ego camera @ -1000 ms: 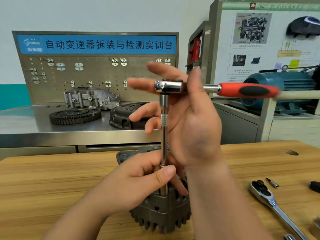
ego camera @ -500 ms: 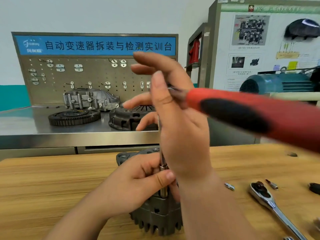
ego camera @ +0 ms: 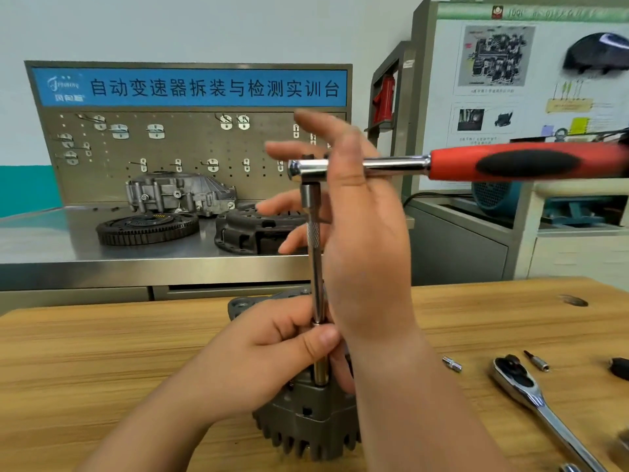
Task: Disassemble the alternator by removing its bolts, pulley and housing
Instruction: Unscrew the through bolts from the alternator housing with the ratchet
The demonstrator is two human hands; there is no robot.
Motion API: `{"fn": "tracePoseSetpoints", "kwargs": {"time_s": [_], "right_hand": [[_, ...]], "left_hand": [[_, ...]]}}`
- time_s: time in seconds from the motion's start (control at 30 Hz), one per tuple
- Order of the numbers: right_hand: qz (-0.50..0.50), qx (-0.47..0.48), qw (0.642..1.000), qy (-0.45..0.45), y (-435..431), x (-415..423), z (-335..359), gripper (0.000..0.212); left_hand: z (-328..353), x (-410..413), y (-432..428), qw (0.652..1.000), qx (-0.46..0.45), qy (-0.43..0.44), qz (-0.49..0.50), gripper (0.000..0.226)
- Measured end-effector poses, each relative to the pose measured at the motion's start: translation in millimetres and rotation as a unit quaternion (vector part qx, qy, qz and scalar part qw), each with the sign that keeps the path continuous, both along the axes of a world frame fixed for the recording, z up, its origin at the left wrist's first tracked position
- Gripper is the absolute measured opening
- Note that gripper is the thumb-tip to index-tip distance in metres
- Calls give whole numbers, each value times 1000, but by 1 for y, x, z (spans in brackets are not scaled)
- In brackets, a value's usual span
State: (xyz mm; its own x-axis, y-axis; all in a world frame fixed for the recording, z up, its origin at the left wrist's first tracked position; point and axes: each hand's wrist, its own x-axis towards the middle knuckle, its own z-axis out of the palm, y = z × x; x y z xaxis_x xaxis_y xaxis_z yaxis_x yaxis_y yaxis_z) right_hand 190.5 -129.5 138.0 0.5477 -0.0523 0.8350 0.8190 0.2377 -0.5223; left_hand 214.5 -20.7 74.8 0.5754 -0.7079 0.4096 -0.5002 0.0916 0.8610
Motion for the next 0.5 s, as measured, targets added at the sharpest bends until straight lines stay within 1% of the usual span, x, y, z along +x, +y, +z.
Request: {"fn": "tracePoseSetpoints", "kwargs": {"time_s": [0.07, 0.1, 0.13, 0.17, 0.2, 0.23, 0.3, 0.33, 0.43, 0.5], "right_hand": [[-95, -39, 991, -89, -2, -2, 4, 18], [-119, -68, 985, -107, -3, -2, 6, 18], [-118, -89, 984, -103, -3, -2, 7, 19], [-96, -90, 987, -91, -3, -2, 7, 20], [-62, -74, 992, -79, -2, -3, 6, 20], [-18, -50, 997, -61, 0, -4, 5, 21], [76, -7, 997, -9, 0, -3, 2, 30], [118, 14, 993, 17, -1, -2, 2, 37], [214, 47, 972, 84, -9, 4, 2, 56], [239, 43, 963, 114, -11, 8, 0, 62]], "left_hand": [[-1, -1, -1, 1000, 3, 0, 11, 33], [-1, -1, -1, 1000, 5, -1, 15, 28], [-1, -2, -1, 1000, 5, -5, 15, 23], [0, -2, -1, 1000, 1, -7, 12, 20], [1, -2, 0, 1000, -5, -5, 5, 23], [1, -2, 0, 1000, -9, -3, 0, 31], [2, -1, 0, 1000, -9, -4, 0, 45], [2, -1, 0, 1000, -11, -3, -2, 46], [5, -4, -2, 1000, -2, -7, -13, 38], [5, -4, -1, 1000, 4, -12, -5, 32]]}}
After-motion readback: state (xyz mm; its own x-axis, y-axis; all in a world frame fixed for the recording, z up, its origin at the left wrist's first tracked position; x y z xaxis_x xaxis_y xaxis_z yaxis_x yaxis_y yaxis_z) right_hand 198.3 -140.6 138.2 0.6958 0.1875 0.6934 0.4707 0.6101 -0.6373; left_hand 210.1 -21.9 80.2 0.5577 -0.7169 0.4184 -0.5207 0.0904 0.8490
